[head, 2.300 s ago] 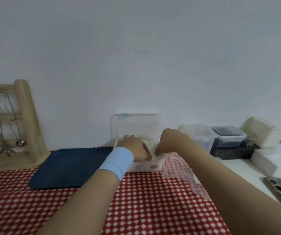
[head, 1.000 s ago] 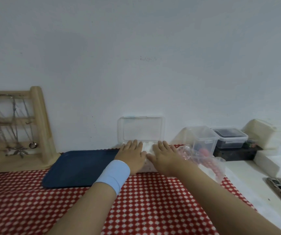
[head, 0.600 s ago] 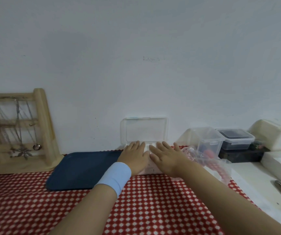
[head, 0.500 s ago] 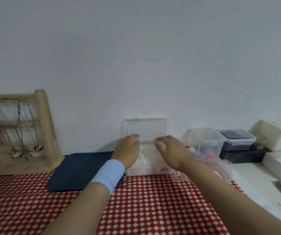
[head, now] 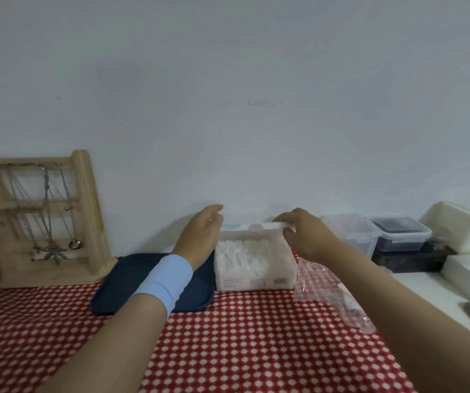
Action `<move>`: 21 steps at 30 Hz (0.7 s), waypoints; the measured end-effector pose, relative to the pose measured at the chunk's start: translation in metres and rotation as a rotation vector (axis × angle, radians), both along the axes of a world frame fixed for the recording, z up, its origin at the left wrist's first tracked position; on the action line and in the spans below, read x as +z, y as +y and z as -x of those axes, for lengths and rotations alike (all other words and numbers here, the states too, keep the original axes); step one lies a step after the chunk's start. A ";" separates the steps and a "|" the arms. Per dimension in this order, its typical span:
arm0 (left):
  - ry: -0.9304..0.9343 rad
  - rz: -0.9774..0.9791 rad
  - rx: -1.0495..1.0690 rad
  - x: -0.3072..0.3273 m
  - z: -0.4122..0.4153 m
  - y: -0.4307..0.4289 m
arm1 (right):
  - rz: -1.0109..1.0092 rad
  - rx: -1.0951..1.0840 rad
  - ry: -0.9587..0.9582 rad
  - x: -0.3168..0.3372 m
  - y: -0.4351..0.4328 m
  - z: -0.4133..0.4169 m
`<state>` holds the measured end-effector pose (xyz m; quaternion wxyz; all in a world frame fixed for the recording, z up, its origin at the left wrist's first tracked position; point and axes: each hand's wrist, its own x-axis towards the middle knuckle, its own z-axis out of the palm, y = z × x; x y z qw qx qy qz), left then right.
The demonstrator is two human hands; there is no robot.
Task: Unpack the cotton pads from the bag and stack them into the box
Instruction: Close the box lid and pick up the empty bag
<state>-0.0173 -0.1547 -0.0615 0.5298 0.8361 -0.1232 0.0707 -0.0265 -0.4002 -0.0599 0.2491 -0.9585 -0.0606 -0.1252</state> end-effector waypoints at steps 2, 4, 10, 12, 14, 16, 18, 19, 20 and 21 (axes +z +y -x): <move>-0.048 -0.197 -0.090 -0.006 0.007 0.002 | 0.093 0.042 0.050 -0.008 0.000 0.013; -0.027 -0.409 -0.158 -0.014 0.013 0.002 | 0.171 0.069 0.117 -0.017 0.001 0.025; -0.053 -0.807 -0.185 -0.033 0.022 -0.007 | 0.390 0.101 0.171 -0.028 0.018 0.047; -0.085 -0.863 -0.179 -0.034 0.021 -0.008 | 0.429 0.113 0.163 -0.030 0.021 0.048; -0.126 -0.911 -0.178 -0.037 0.019 -0.009 | 0.433 0.118 0.170 -0.035 0.022 0.046; -0.161 -0.941 -0.167 -0.040 0.017 -0.010 | 0.405 0.109 0.180 -0.041 0.020 0.041; -0.175 -0.964 -0.154 -0.042 0.016 -0.012 | 0.382 0.103 0.182 -0.047 0.018 0.036; -0.169 -0.970 -0.154 -0.042 0.015 -0.013 | 0.377 0.106 0.180 -0.048 0.018 0.035; -0.161 -0.976 -0.154 -0.041 0.014 -0.013 | 0.374 0.109 0.175 -0.049 0.017 0.033; -0.152 -0.982 -0.154 -0.040 0.013 -0.013 | 0.373 0.107 0.174 -0.050 0.018 0.032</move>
